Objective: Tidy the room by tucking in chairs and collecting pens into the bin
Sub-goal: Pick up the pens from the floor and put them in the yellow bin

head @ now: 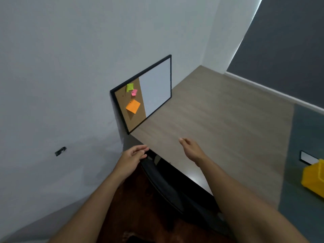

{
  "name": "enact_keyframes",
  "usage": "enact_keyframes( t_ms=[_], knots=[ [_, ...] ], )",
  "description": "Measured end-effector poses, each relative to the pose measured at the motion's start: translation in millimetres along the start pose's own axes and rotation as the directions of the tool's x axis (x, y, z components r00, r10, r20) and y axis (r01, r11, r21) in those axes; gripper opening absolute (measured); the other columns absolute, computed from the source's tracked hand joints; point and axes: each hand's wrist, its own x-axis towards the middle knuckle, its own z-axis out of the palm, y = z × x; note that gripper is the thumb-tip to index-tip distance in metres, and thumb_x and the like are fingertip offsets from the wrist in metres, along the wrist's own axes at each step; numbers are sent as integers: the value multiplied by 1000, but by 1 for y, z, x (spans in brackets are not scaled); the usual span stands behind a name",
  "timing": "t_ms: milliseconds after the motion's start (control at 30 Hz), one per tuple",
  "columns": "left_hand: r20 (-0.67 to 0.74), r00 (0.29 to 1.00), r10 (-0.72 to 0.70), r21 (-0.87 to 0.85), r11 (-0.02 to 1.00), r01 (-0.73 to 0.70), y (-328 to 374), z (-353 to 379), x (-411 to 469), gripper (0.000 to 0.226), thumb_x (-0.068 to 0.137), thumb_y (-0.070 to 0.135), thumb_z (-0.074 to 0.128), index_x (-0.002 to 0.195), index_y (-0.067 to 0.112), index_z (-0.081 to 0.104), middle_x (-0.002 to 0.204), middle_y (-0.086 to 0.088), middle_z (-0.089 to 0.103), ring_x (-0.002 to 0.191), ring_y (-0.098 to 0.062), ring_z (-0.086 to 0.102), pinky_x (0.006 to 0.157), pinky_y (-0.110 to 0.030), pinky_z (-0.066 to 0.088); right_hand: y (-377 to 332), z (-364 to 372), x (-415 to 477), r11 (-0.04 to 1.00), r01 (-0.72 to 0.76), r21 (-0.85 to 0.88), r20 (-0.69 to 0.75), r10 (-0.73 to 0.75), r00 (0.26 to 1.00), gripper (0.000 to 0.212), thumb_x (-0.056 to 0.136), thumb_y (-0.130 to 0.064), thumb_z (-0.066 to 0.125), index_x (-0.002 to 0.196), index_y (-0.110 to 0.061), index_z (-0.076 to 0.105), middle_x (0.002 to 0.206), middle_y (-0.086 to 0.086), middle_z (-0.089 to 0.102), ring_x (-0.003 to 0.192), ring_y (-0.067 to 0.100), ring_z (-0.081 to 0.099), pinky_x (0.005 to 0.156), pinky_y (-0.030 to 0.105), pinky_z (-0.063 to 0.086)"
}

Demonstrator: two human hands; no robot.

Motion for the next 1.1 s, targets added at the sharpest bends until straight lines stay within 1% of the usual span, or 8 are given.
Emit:
enact_keyframes(
  t_ms=[133, 200, 300, 433, 567, 767, 900, 1100],
  knots=[
    [24, 999, 23, -9, 1000, -23, 1, 58, -25, 30, 112, 15, 53, 137, 18, 70, 132, 6, 76, 120, -14, 74, 103, -32, 53, 51, -48, -52, 1000, -19, -5, -30, 19, 999, 43, 111, -37, 53, 133, -4, 70, 133, 9, 71, 119, 12, 59, 99, 28, 41],
    [38, 999, 27, 10, 1000, -27, 2, 87, -36, 29, 112, 16, 54, 134, 20, 71, 131, 8, 77, 120, -14, 74, 108, -37, 50, 81, -73, -77, 999, -41, -8, -51, 40, 998, 43, 110, -38, 53, 126, -3, 72, 128, 15, 73, 113, 14, 63, 94, 30, 44],
    [77, 996, 37, 40, 998, -40, 2, 134, -56, 28, 112, 17, 54, 131, 24, 73, 128, 11, 79, 118, -10, 75, 109, -36, 51, 125, -110, -121, 998, -66, 13, -106, 67, 992, 41, 110, -41, 54, 128, -9, 72, 128, 5, 72, 122, 19, 65, 97, 30, 44],
    [154, 987, 36, 55, 997, -45, 3, 186, -73, 29, 112, 16, 53, 133, 20, 73, 130, 9, 78, 121, -13, 74, 108, -34, 50, 170, -144, -171, 991, -120, 52, -143, 126, 982, 43, 109, -41, 54, 133, -9, 70, 133, 5, 70, 124, 19, 63, 102, 33, 45],
    [267, 963, 28, 89, 995, -53, 1, 242, -91, 29, 112, 14, 52, 132, 17, 72, 133, 4, 77, 123, -17, 73, 114, -40, 47, 215, -170, -223, 982, -176, 69, -207, 186, 960, 45, 109, -43, 52, 135, -10, 69, 133, 4, 69, 123, 19, 62, 100, 32, 43],
    [448, 894, -20, 207, 975, -83, -1, 306, -106, 28, 112, 15, 52, 128, 20, 74, 129, 7, 79, 124, -18, 74, 115, -44, 46, 264, -186, -285, 952, -260, 160, -331, 300, 895, 47, 108, -46, 52, 133, -11, 71, 134, 7, 69, 125, 22, 62, 104, 37, 47],
    [570, 820, -52, 260, 958, -120, -2, 340, -118, 29, 112, 14, 50, 131, 16, 73, 132, 4, 77, 123, -20, 74, 119, -47, 45, 287, -185, -332, 919, -302, 254, -404, 385, 830, 44, 109, -43, 53, 127, -8, 72, 129, 9, 71, 122, 24, 64, 107, 41, 50],
    [701, 704, -114, 319, 933, -167, -21, 379, -147, 30, 113, 15, 50, 131, 18, 73, 130, 5, 79, 120, -18, 75, 113, -42, 49, 314, -158, -410, 854, -355, 380, -465, 508, 725, 35, 110, -37, 54, 130, -18, 75, 128, -3, 74, 121, 12, 65, 104, 31, 50]
  ],
)
